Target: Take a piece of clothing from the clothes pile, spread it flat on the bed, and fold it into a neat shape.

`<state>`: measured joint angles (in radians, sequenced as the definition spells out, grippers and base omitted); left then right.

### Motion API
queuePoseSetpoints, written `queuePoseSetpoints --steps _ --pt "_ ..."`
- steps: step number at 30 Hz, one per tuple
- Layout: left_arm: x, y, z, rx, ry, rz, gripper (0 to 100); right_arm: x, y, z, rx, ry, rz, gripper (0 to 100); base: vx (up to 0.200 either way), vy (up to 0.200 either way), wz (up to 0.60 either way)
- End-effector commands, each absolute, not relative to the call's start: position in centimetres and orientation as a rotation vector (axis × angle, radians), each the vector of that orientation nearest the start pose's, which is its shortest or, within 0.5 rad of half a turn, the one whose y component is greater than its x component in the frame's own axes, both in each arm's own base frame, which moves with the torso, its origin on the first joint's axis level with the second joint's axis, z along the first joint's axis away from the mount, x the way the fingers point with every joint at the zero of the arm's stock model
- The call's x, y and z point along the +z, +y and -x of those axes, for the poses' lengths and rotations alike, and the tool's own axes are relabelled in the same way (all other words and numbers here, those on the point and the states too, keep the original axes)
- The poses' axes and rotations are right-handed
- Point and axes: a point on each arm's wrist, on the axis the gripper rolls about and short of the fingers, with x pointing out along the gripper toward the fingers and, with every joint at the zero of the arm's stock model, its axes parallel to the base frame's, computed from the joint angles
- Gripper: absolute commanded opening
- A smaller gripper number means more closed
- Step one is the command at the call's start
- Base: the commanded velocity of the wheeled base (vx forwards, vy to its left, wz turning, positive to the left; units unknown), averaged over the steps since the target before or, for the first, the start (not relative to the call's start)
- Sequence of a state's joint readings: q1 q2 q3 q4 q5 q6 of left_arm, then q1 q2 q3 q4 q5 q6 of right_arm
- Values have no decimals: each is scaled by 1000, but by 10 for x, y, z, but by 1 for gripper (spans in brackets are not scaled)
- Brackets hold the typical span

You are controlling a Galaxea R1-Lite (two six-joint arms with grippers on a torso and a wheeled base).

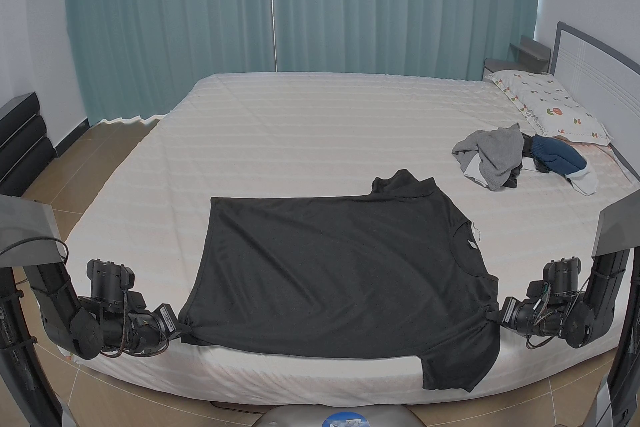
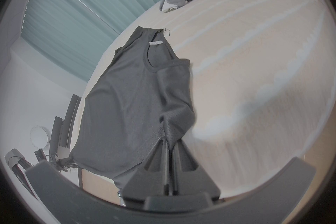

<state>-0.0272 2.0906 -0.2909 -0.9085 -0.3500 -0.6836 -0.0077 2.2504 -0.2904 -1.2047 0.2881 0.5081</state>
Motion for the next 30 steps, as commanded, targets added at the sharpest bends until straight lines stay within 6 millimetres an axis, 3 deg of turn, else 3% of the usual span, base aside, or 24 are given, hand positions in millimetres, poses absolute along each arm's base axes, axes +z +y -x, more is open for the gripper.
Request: queuePoseSetpoints --steps 1,15,16,23,30 --pt "-6 -15 -246 -35 979 774 0 -18 4 -277 89 746 -585 0 0 0 0" --pt "-6 -15 -246 -38 980 773 0 -21 8 -303 102 704 -566 0 0 0 0" --pt "-6 -15 -246 -38 980 773 0 -22 8 -305 96 704 -563 100 0 0 0" --pt "-7 -15 -246 -38 981 771 0 -21 8 -309 95 686 -555 100 0 0 0" --pt "-7 -15 -246 -37 983 771 0 -15 -8 -279 104 733 -569 100 0 0 0"
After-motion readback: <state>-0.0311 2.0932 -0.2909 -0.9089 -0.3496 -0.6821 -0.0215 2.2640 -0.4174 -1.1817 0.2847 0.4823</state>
